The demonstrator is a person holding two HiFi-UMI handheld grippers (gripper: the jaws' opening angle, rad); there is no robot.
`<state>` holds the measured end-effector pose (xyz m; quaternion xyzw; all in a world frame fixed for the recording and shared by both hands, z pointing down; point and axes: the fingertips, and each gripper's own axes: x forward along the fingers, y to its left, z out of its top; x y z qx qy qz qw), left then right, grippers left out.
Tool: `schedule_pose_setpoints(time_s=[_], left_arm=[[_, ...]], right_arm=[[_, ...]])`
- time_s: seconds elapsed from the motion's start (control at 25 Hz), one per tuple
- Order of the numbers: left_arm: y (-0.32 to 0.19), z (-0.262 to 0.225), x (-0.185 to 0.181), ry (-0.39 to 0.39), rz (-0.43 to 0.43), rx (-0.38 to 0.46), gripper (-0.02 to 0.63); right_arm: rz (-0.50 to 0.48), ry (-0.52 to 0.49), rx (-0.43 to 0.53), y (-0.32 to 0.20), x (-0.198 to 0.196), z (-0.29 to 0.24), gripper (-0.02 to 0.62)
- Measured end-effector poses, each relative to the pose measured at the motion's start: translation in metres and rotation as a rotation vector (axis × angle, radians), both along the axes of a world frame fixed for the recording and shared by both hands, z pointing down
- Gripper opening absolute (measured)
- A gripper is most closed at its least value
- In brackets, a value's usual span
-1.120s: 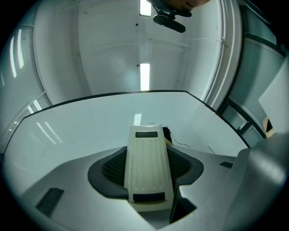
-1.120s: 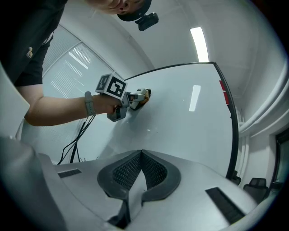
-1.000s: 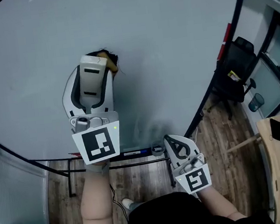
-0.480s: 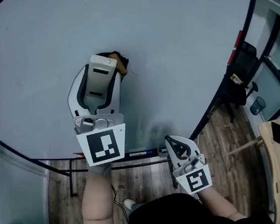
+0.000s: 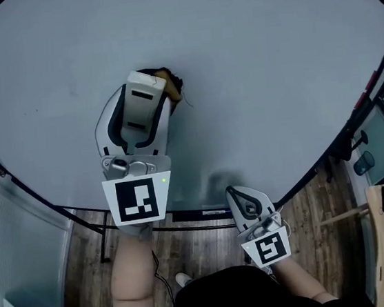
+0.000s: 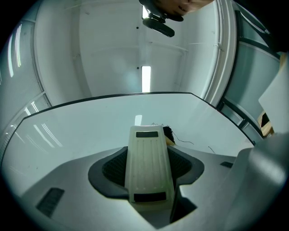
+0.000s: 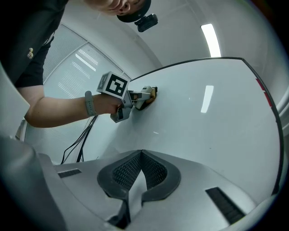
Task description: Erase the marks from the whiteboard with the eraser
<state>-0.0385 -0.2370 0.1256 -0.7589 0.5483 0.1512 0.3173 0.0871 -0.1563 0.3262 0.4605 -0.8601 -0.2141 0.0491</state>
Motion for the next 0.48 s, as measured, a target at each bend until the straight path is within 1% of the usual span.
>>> schedule_pose_setpoints(time_s=[0.12, 0.32, 0.48], left_arm=[[-0.004, -0.001, -0.033, 0.008, -0.003, 0.001, 0.262], [-0.011, 0.001, -0.093, 0.052, -0.007, -0.015, 0.262], [-0.018, 0.003, -0.15, 0.048, -0.039, 0.013, 0.262]], right_arm=[[-0.026, 0.009, -0.001, -0.008, -0.033, 0.0, 0.028], [-0.069, -0.003, 0.007, -0.018, -0.086, 0.0, 0.028], [-0.097, -0.005, 0.006, -0.026, -0.125, 0.002, 0.028]])
